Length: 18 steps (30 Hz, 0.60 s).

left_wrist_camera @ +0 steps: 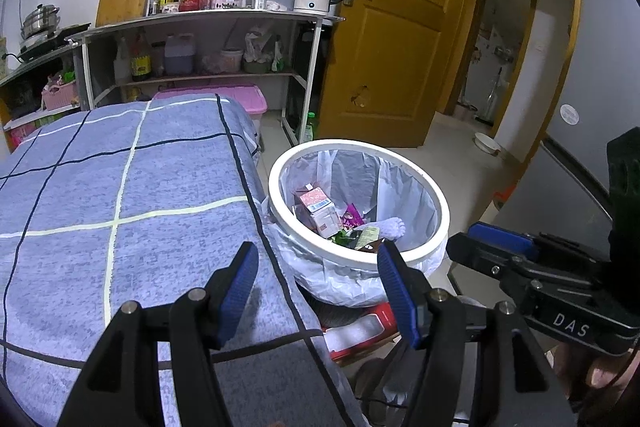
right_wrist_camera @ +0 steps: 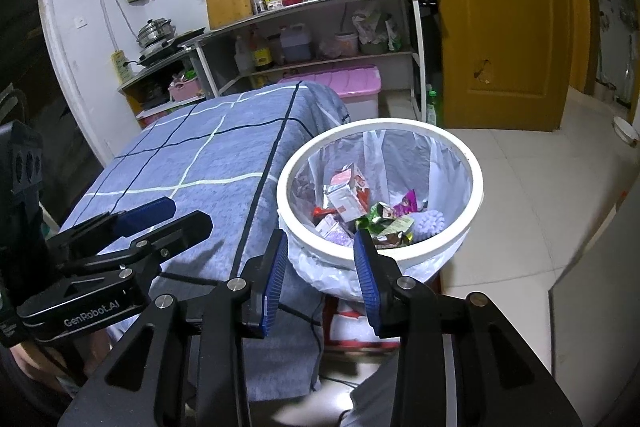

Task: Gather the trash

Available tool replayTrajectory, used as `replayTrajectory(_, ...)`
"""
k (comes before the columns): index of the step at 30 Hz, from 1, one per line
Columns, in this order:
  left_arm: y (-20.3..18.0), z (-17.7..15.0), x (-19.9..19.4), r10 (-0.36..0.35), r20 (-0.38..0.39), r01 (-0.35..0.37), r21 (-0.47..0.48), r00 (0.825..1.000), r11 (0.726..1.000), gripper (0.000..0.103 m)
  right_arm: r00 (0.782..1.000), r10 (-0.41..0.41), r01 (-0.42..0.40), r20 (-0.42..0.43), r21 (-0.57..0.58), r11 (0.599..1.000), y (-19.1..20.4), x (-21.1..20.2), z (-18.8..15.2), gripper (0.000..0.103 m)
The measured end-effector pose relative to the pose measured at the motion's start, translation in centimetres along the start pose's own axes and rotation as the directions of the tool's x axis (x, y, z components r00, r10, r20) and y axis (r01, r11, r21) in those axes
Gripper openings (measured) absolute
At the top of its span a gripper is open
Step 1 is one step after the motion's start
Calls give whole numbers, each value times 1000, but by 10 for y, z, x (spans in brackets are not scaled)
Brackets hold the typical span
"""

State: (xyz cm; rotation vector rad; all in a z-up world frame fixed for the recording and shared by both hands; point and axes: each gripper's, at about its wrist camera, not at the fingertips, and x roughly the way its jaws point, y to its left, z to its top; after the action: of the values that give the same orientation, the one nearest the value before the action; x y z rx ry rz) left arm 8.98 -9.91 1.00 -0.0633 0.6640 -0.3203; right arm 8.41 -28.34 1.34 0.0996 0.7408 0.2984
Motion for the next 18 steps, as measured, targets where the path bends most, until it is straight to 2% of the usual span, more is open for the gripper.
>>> replayTrajectory(18, -1, 0, -8, 15, 8, -15, 5, 1000, 1000, 64, 1000, 3, -3, -1, -1, 1000, 1, 0, -2, 36)
